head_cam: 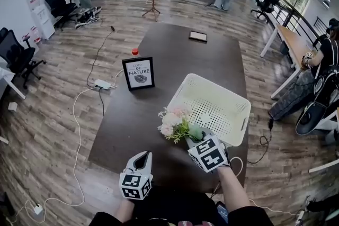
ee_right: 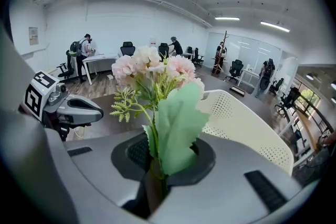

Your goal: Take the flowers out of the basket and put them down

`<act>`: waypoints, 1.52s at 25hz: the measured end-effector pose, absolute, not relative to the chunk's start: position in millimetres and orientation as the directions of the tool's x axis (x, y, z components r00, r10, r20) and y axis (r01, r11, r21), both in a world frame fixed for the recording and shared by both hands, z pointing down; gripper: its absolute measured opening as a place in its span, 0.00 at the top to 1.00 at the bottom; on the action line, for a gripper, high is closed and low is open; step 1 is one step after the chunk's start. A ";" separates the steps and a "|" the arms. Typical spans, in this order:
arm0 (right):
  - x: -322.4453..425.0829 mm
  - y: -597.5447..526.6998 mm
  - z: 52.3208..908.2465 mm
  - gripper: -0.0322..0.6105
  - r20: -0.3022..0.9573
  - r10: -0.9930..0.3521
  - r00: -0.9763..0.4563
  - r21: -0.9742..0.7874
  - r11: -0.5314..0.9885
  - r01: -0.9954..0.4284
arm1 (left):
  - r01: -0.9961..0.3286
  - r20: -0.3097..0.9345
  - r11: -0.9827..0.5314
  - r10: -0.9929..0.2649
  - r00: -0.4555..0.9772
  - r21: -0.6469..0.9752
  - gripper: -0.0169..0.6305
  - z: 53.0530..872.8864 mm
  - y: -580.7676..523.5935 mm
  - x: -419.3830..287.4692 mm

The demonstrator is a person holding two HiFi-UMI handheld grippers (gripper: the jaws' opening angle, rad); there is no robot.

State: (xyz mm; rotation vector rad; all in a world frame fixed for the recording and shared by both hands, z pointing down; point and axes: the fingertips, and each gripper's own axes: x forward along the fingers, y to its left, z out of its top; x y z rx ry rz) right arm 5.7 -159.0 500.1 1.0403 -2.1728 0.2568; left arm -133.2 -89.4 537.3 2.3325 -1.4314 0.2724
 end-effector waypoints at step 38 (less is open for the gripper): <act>-61.1 -117.6 603.5 0.86 0.769 -0.449 -0.455 0.009 0.720 -0.694 | -0.916 0.357 -0.347 -0.845 0.399 0.203 0.96 537.4 -91.7 -171.3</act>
